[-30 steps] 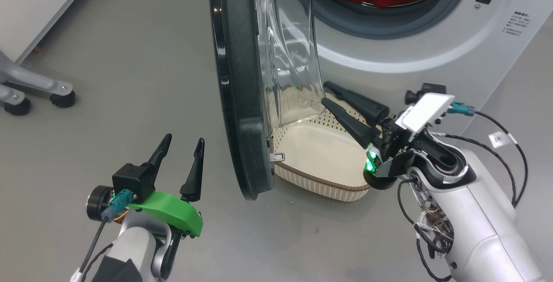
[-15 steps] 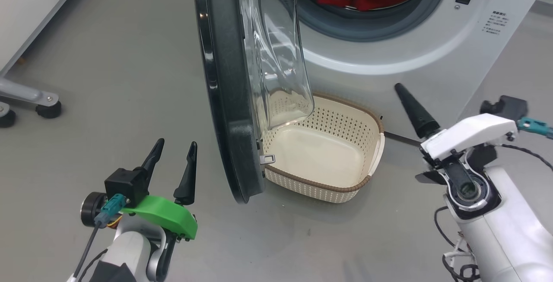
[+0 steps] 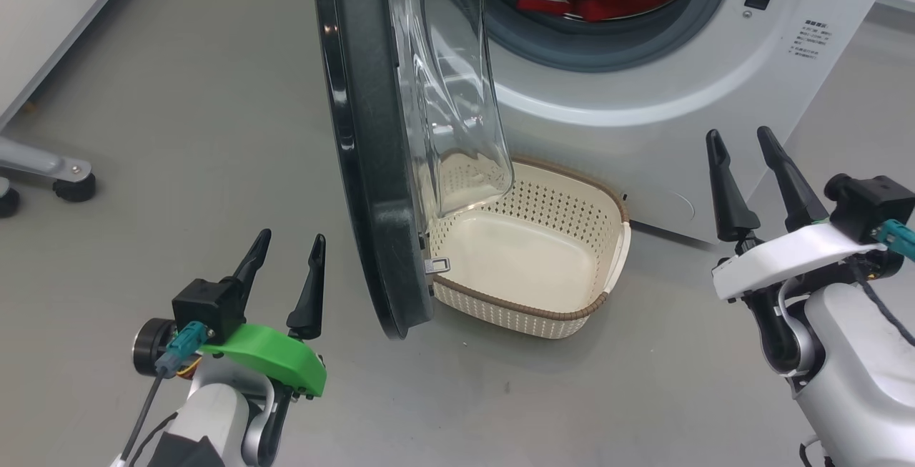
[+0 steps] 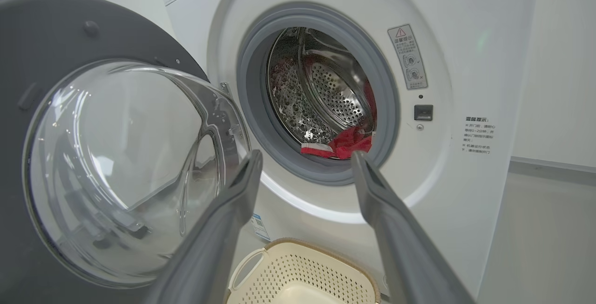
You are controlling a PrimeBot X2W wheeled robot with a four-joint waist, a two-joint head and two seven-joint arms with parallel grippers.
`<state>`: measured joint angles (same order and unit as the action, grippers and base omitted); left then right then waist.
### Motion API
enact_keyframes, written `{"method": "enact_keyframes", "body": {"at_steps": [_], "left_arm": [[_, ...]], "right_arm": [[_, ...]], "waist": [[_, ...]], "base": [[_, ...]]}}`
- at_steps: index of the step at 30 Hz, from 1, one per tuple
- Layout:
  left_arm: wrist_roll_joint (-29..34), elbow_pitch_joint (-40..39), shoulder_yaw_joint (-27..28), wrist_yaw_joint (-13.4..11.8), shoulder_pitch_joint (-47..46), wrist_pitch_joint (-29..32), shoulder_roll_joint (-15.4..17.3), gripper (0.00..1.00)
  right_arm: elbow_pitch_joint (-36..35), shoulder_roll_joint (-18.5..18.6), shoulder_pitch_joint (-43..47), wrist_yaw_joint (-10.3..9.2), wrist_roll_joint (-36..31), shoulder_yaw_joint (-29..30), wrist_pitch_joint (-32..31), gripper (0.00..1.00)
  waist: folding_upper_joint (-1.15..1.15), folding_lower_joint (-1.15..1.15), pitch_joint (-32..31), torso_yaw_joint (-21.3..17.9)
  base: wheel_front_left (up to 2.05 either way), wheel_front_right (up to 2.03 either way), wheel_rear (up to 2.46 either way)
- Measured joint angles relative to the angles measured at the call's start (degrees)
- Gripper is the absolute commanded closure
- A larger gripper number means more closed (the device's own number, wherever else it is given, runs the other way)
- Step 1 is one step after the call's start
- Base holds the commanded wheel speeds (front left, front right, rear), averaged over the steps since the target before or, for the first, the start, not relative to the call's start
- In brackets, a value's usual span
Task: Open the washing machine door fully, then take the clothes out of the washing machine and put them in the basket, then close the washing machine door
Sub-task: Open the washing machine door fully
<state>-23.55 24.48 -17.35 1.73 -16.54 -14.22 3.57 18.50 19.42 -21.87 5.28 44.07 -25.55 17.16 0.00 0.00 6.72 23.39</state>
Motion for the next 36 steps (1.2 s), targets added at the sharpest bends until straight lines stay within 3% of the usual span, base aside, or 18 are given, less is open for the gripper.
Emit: {"method": "enact_keyframes", "body": {"at_steps": [5,12,19,36], "left_arm": [[0.0,0.0,0.0,0.0,0.0,0.0,0.0,0.0],[0.0,0.0,0.0,0.0,0.1,0.0,0.1,0.0],[0.0,0.0,-0.2,0.0,0.2,0.0,0.1,0.0],[-0.1,-0.3,-0.3,0.0,1.1,0.0,0.1,0.0]], "right_arm": [[0.7,0.3,0.0,-4.19,-7.3,-0.8,-1.6,0.0],[0.1,-2.8,0.3,-7.97,-12.4,1.2,-2.2,0.0],[-0.2,-5.4,3.7,-8.96,-14.9,2.7,-2.2,0.0],[0.1,-8.3,6.2,-8.98,-19.2,5.9,-2.2,0.0]], "waist": [[0.0,0.0,-0.2,-0.2],[0.0,0.0,-0.5,-0.3],[0.0,0.0,-0.6,-0.2],[0.0,0.0,-0.6,0.0]], "base": [[0.0,0.0,0.0],[0.0,0.0,0.0],[0.0,0.0,0.0],[0.0,0.0,0.0]]}}
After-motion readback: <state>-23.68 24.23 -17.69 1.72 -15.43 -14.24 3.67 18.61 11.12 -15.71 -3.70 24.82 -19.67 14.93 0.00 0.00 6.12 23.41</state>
